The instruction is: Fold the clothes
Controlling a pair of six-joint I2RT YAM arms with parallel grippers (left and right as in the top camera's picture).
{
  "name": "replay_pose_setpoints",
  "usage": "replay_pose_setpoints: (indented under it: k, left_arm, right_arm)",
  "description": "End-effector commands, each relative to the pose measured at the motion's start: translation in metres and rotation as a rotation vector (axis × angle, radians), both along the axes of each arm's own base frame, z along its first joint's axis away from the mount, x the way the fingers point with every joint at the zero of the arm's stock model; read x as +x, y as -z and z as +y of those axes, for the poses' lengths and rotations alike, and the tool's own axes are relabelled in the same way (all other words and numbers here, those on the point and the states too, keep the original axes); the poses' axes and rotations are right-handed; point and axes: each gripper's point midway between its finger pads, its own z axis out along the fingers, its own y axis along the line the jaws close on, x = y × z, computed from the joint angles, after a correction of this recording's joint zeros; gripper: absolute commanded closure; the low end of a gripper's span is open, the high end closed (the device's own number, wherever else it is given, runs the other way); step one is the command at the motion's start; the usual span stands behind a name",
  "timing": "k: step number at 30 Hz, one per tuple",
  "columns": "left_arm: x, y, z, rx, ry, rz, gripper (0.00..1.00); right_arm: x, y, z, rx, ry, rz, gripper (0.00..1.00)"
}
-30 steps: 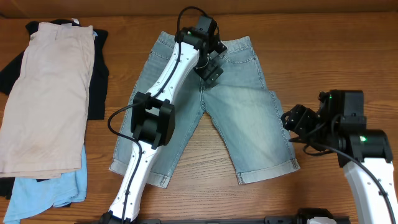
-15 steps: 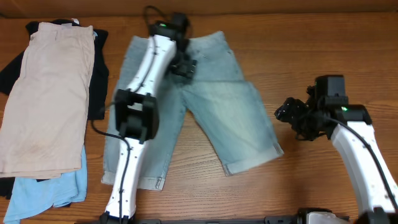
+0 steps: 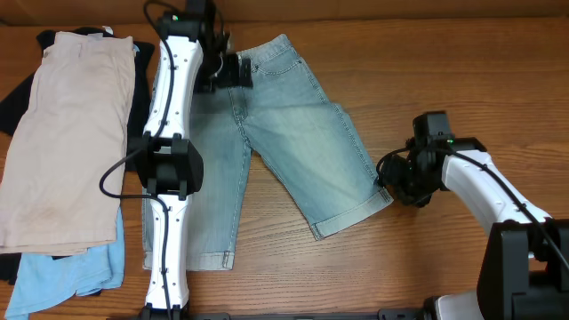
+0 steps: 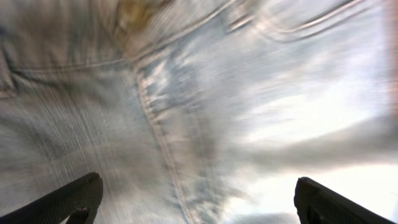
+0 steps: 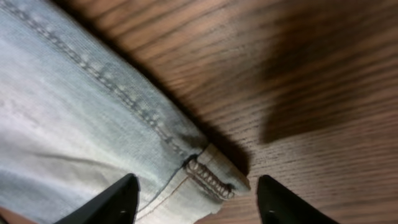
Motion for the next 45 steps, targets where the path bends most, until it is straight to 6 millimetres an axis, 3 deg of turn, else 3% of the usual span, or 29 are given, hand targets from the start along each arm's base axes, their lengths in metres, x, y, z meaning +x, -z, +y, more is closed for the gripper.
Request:
replay_pose_setpoints:
  k: [1,4,8,9,12,17,21,23,25,29,36,39,42,45]
  left_arm:
    - [0.011,-0.066,-0.018,-0.099,0.018,-0.161,0.00]
    - [0.009,-0.099,-0.018,-0.105,0.021,-0.238,0.00]
    - [0.005,-0.120,-0.016,-0.108,0.020,-0.271,0.00]
    - [0.003,-0.126,-0.015,-0.107,0.024,-0.281,0.00]
    - [0.001,-0.131,-0.014,-0.103,0.031,-0.289,0.00]
    - [0.003,-0.128,-0.003,-0.033,0.050,-0.307,0.00]
    - [0.006,-0.124,0.010,0.045,0.035,-0.315,0.00]
    - [0.007,-0.124,0.013,0.066,0.033,-0.319,0.00]
    - [0.008,-0.125,0.013,0.065,0.033,-0.324,0.00]
    - [0.012,-0.127,0.012,0.064,0.033,-0.341,0.00]
    - [0.013,-0.127,0.011,0.079,0.083,-0.363,0.00]
    - [0.013,-0.127,0.010,0.101,0.143,-0.379,0.00]
    - [0.014,-0.128,0.010,0.107,0.162,-0.389,0.00]
    - [0.015,-0.128,0.010,0.107,0.162,-0.395,0.00]
  right_arm:
    - [-0.012,0.015,0.000,-0.002,-0.010,0.017,0.40]
    - [-0.018,0.025,0.000,-0.001,-0.010,0.015,0.41]
    - [-0.020,0.030,0.000,0.000,-0.006,0.010,0.47]
    - [-0.019,0.029,0.001,0.004,-0.006,0.005,0.56]
    - [-0.016,0.029,0.002,0.013,0.020,0.002,0.96]
    - [-0.006,0.028,-0.013,0.020,0.121,-0.017,0.96]
    - [0.009,0.023,-0.049,0.018,0.239,-0.056,0.96]
    - [0.024,0.015,-0.082,0.021,0.321,-0.120,0.86]
    - [0.036,0.007,-0.106,0.021,0.382,-0.173,0.84]
    - [0.064,-0.014,-0.141,0.044,0.418,-0.332,0.76]
    - [0.103,-0.057,-0.198,-0.019,0.485,-0.560,0.72]
    - [0.114,-0.078,-0.193,0.039,0.441,-0.603,0.71]
    - [0.118,-0.093,-0.167,0.125,0.333,-0.608,0.47]
    - [0.116,-0.090,-0.132,0.162,0.234,-0.556,0.35]
